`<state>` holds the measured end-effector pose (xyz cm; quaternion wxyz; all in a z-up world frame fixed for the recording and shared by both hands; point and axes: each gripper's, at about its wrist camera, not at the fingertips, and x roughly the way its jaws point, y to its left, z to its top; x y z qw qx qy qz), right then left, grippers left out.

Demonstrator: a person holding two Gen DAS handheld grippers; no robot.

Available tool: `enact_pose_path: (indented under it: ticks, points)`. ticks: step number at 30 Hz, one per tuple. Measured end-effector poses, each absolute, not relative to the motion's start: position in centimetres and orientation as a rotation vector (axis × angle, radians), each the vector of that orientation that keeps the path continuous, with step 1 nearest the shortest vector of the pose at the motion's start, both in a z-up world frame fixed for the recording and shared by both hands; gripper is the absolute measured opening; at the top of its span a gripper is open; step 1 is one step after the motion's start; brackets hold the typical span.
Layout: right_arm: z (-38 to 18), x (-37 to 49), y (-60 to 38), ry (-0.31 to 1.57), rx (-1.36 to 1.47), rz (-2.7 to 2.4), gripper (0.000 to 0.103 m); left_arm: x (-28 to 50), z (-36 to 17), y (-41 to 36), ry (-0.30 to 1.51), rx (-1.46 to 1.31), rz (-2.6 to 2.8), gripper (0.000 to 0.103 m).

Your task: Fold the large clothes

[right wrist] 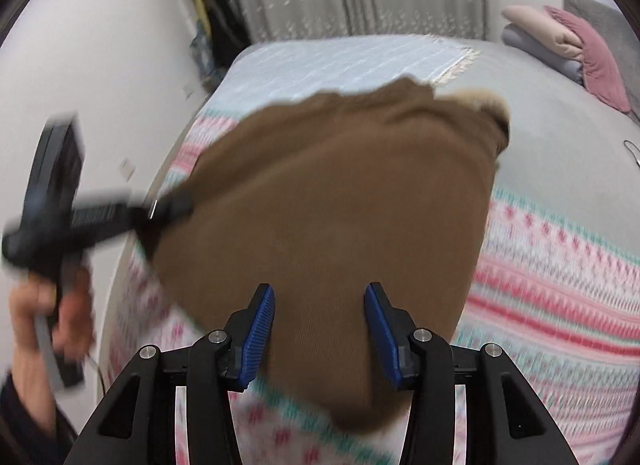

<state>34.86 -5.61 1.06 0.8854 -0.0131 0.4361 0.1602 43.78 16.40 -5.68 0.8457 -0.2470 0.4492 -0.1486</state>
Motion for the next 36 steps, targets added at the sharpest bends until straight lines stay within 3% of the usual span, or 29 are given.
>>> enact_pose_path:
  ticks: [14,19,23,25,27,36]
  points:
    - [-1.8,33.6,-5.4,0.871,0.022,0.275,0.047,42.5,-5.4,17.8,0.978,-0.562,-0.329,0.004]
    - [-2.0,32.9,-5.1,0.823,0.025,0.239,0.047,40.9,-4.8,20.2,0.956,-0.634,-0.399,0.032]
    - [-2.1,32.6,-4.9,0.803,0.023,0.226,0.047,40.0,-4.3,21.6,0.937,-0.637,-0.323,0.040]
    - [-2.1,32.6,-5.1,0.798,0.024,0.231,0.047,39.5,-3.9,22.3,0.917,-0.612,-0.214,0.081]
    - [-2.1,32.5,-5.3,0.790,0.033,0.234,0.047,39.1,-4.0,22.4,0.890,-0.608,-0.222,0.082]
    - [-1.9,31.9,-6.4,0.775,0.073,0.289,0.047,41.1,-8.7,19.1,1.091,-0.627,-0.268,0.082]
